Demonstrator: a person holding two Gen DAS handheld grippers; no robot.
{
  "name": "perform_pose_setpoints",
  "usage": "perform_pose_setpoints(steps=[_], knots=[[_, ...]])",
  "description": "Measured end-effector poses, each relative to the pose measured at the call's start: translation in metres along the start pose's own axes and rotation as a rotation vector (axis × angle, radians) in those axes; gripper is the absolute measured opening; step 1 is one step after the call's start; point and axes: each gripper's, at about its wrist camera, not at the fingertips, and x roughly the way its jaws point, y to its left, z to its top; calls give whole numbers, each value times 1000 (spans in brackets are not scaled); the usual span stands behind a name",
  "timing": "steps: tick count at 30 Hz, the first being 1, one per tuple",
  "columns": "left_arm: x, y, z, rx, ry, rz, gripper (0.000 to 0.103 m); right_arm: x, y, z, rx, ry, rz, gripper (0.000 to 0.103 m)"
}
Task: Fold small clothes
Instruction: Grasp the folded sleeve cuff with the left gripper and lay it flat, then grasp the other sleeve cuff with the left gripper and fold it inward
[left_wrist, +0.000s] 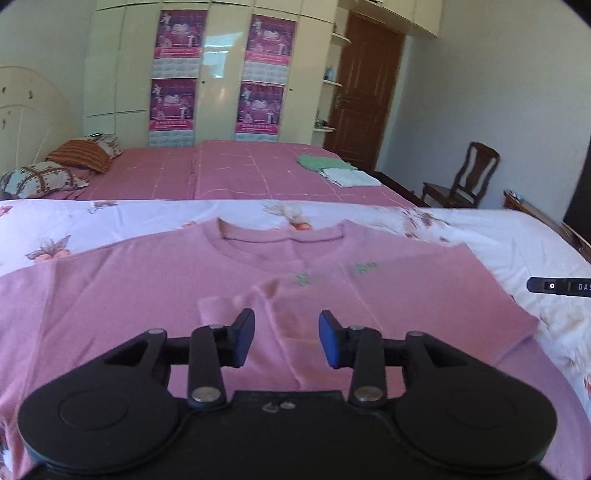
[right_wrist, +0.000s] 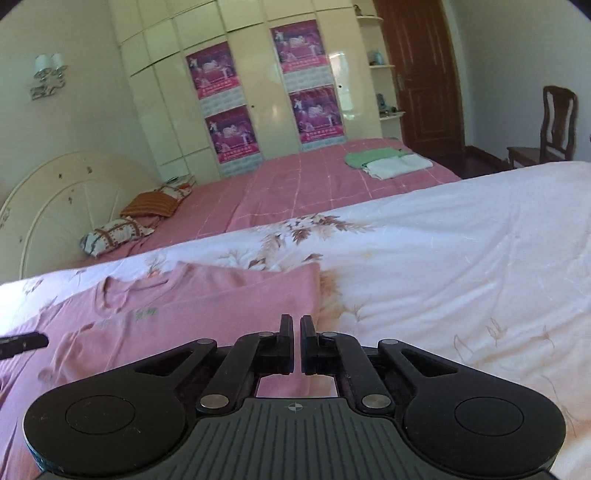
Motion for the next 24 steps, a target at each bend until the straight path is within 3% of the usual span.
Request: perform_pose_setpoints(steps=[3, 4, 6, 8, 10, 11, 13, 14, 17, 21, 23, 24], knots=[[29, -15, -22, 10, 101, 35, 44, 4, 15, -29, -69, 82, -14, 3], [28, -18, -26, 33, 54, 58, 45, 14, 16, -39, -83, 138, -42, 3], [19, -24, -22, 26, 37, 77, 44, 19, 20, -45, -104, 132, -63, 3], [0, -28, -23, 12, -35, 64, 48, 12, 27, -37, -97, 108, -79, 3], [6, -28, -30, 17, 34, 84, 51, -1, 34, -36, -88, 52, -47, 3], [13, -25, -36, 19, 65, 91, 51, -1, 37, -40, -90, 66, -39, 3], [9, -23, -37, 38, 42, 83, 52, 20, 37, -56, -101, 203, -78, 3], [2, -20, -33, 20, 43, 84, 52, 17, 38, -59, -106, 169, -83, 3], [-32, 8, -32, -74, -35, 103, 67, 1, 43, -51, -39, 153, -85, 3], [-83, 78, -46, -241, -72, 203, 66, -20, 49, -48, 21, 94, -107, 3], [-114, 124, -62, -338, -79, 291, 62, -24, 50, -49, 74, 91, -100, 4], [-130, 148, -70, -383, -77, 344, 58, -23, 51, -50, 98, 97, -98, 12]])
